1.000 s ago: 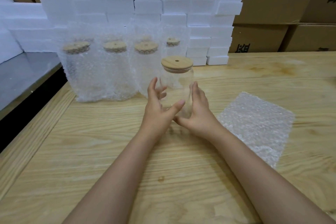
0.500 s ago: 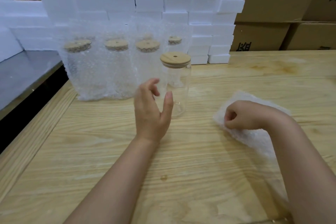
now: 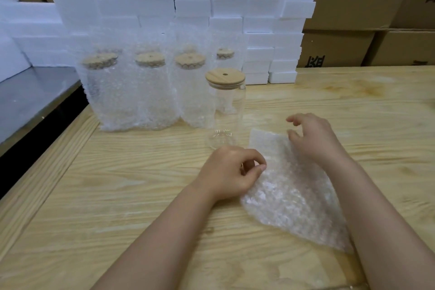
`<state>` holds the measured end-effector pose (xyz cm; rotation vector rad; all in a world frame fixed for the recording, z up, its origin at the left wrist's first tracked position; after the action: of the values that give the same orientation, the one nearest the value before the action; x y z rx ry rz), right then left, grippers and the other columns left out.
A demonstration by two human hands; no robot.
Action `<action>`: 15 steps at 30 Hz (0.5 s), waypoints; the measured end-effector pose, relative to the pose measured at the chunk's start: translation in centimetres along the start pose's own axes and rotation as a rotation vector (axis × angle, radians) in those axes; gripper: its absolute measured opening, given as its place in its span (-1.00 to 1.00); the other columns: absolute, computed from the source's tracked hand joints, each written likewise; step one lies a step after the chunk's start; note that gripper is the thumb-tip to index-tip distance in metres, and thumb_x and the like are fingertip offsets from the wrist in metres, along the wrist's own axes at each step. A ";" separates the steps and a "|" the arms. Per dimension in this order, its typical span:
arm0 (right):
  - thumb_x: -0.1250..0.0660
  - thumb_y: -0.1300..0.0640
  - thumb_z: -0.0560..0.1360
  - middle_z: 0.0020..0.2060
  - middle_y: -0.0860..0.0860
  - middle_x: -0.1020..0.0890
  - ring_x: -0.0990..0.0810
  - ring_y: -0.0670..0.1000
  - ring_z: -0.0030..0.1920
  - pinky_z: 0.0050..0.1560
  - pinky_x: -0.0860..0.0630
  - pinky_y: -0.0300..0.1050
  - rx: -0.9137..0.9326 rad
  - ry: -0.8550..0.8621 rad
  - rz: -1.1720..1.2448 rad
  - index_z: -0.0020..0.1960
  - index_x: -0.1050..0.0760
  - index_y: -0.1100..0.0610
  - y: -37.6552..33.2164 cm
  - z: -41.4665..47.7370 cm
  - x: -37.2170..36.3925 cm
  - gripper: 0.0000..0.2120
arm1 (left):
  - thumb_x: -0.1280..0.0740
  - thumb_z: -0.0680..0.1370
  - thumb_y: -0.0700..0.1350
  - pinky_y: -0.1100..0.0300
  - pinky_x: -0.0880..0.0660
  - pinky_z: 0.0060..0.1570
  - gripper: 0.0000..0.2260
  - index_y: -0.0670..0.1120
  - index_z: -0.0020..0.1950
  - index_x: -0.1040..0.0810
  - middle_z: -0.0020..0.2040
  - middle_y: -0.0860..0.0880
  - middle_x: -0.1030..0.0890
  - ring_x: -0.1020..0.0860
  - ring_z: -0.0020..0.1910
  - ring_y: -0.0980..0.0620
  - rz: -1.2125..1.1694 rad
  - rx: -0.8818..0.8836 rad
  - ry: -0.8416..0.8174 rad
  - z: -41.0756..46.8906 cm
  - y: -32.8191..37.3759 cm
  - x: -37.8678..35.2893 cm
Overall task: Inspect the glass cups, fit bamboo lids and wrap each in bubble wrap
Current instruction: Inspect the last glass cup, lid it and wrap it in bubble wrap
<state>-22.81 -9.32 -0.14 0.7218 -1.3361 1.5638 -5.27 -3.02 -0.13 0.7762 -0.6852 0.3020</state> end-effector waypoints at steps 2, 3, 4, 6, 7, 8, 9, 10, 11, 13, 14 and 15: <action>-0.17 0.14 0.58 0.34 0.10 -0.43 -0.32 0.21 0.34 0.28 -0.31 0.04 -0.031 -0.143 -0.132 0.46 -0.30 0.07 1.2 0.0 -2.7 -0.55 | -0.42 0.49 -0.12 0.12 -0.51 -0.25 -0.93 -0.09 -0.11 -0.69 -0.38 0.02 -0.61 -0.49 -0.39 0.14 0.034 0.023 -0.009 0.0 -0.3 -0.2; -0.15 0.14 0.58 0.33 0.12 -0.42 -0.30 0.22 0.35 0.28 -0.31 0.04 -0.037 -0.187 -0.148 0.47 -0.30 0.08 1.6 -0.1 -3.5 -0.55 | -0.43 0.49 -0.12 0.14 -0.50 -0.25 -0.93 -0.08 -0.10 -0.69 -0.40 0.05 -0.58 -0.46 -0.39 0.15 0.047 0.037 -0.015 0.1 -0.5 -0.3; -0.14 0.14 0.59 0.27 0.13 -0.45 -0.30 0.22 0.32 0.24 -0.32 0.03 -0.030 -0.190 -0.152 0.44 -0.35 0.09 1.6 -0.2 -3.8 -0.58 | -0.42 0.50 -0.11 0.16 -0.49 -0.24 -0.93 -0.07 -0.07 -0.69 -0.41 0.09 -0.55 -0.44 -0.39 0.16 0.058 0.052 -0.022 0.1 -0.7 -0.4; -0.21 0.14 0.57 0.02 0.07 -0.52 -0.38 0.19 0.22 0.14 -0.37 0.01 0.018 -0.121 -0.119 0.26 -0.54 0.11 1.0 0.0 -3.0 -0.70 | -0.39 0.53 -0.07 0.17 -0.48 -0.19 -0.89 -0.03 0.02 -0.67 -0.43 0.16 -0.44 -0.42 -0.35 0.16 0.095 0.091 -0.037 0.2 -1.2 -0.7; -0.27 0.14 0.55 -0.12 -0.01 -0.50 -0.43 0.16 0.14 0.09 -0.39 0.00 0.048 -0.072 -0.079 0.14 -0.61 0.11 0.4 0.0 -2.3 -0.77 | -0.36 0.55 -0.04 0.17 -0.47 -0.17 -0.86 -0.01 0.07 -0.65 -0.44 0.18 -0.40 -0.41 -0.33 0.16 0.114 0.113 -0.041 0.3 -1.5 -0.8; -0.32 0.14 0.52 -0.20 -0.07 -0.47 -0.46 0.11 0.07 0.06 -0.41 -0.01 0.073 -0.033 -0.035 0.03 -0.65 0.11 -0.1 -0.1 -1.7 -0.84 | -0.35 0.56 -0.03 0.16 -0.47 -0.16 -0.83 -0.01 0.11 -0.63 -0.44 0.19 -0.38 -0.41 -0.33 0.15 0.126 0.129 -0.037 0.3 -1.8 -0.7; -0.37 0.15 0.48 -0.22 -0.08 -0.46 -0.47 0.08 0.03 0.05 -0.41 -0.02 0.086 -0.010 0.013 -0.06 -0.66 0.09 -0.5 -0.2 -1.3 -0.90 | -0.34 0.57 -0.03 0.14 -0.47 -0.16 -0.82 -0.02 0.13 -0.61 -0.45 0.20 -0.37 -0.41 -0.33 0.14 0.127 0.136 -0.022 0.3 -1.9 -0.6; -0.42 0.16 0.45 -0.20 -0.06 -0.47 -0.48 0.05 0.01 0.02 -0.42 -0.04 0.091 -0.007 0.076 -0.15 -0.64 0.07 -0.9 -0.4 -1.0 -0.97 | -0.34 0.57 -0.03 0.12 -0.48 -0.18 -0.83 -0.04 0.12 -0.61 -0.46 0.19 -0.37 -0.41 -0.35 0.13 0.119 0.139 0.001 0.3 -1.9 -0.4; -0.47 0.17 0.41 -0.17 -0.04 -0.50 -0.49 0.02 -0.03 -0.06 -0.42 -0.11 0.082 -0.023 0.148 -0.23 -0.59 0.07 -1.1 -0.6 -1.0 -0.92 | -0.34 0.57 -0.02 0.11 -0.48 -0.21 -0.84 -0.05 0.07 -0.61 -0.47 0.18 -0.37 -0.42 -0.37 0.11 0.104 0.149 0.027 0.3 -2.0 -0.1; -0.57 0.12 0.31 -0.26 -0.05 -0.53 -0.50 -0.06 -0.21 -0.27 -0.36 -0.21 0.030 -0.123 0.307 -0.32 -0.49 0.09 -1.4 -1.0 -1.7 -0.75 | -0.32 0.57 0.06 0.10 -0.49 -0.23 -0.80 -0.05 -0.07 -0.60 -0.49 0.14 -0.43 -0.47 -0.40 0.10 0.060 0.223 0.049 0.3 -2.7 0.1; -0.60 0.08 0.28 -0.36 -0.07 -0.52 -0.47 -0.09 -0.31 -0.32 -0.33 -0.22 0.010 -0.185 0.372 -0.34 -0.45 0.10 -1.6 -1.2 -2.1 -0.69 | -0.29 0.56 0.13 0.09 -0.50 -0.23 -0.73 -0.05 -0.12 -0.59 -0.48 0.11 -0.48 -0.50 -0.39 0.10 0.027 0.277 0.045 0.3 -3.2 0.1; -0.61 0.06 0.25 -0.43 -0.09 -0.48 -0.43 -0.09 -0.38 -0.33 -0.32 -0.21 0.003 -0.244 0.422 -0.36 -0.41 0.11 -2.1 -1.5 -2.4 -0.64 | -0.25 0.56 0.20 0.08 -0.52 -0.22 -0.65 -0.05 -0.16 -0.60 -0.46 0.08 -0.53 -0.53 -0.39 0.10 -0.012 0.330 0.037 0.2 -3.8 0.0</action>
<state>-19.81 -8.57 -1.70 0.6777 -1.7525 1.8488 -3.56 -5.77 -2.05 1.0857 -0.6025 0.4234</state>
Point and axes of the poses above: each hand's wrist, its own z-axis towards the middle knuckle, its own x-axis out of the back of the hand, y = z × x, the point moved 10 cm from there along z, towards the middle knuckle
